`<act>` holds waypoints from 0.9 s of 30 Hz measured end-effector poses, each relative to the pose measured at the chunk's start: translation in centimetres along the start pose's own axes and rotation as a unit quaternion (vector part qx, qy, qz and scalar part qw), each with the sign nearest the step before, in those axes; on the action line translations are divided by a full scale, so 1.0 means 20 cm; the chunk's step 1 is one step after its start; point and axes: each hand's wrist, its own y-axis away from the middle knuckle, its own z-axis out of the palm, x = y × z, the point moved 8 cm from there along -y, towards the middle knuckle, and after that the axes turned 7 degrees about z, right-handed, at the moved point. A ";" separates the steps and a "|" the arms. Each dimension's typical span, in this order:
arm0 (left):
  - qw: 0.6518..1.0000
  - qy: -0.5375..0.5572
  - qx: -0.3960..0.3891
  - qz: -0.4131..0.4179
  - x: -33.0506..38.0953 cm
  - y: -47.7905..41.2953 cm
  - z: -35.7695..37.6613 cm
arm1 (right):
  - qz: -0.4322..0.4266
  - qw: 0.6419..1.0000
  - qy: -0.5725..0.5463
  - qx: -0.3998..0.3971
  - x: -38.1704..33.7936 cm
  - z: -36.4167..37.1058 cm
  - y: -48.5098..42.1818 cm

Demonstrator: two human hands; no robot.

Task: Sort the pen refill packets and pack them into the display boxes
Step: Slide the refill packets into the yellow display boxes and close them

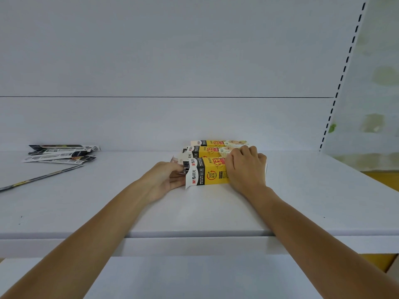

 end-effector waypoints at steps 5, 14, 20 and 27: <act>0.998 0.062 -0.011 -0.028 0.00 0.00 0.02 | 0.010 1.000 -0.005 -0.005 0.00 0.00 0.00; 0.994 0.109 -0.014 -0.021 0.00 0.00 0.04 | 0.006 0.999 -0.022 0.046 -0.02 -0.04 0.01; 0.994 0.083 -0.064 -0.024 0.02 0.01 0.09 | 0.015 0.998 0.024 0.055 -0.05 -0.04 0.03; 0.997 0.005 -0.071 0.011 0.06 0.02 0.12 | -0.008 0.997 0.050 0.050 -0.07 -0.02 0.02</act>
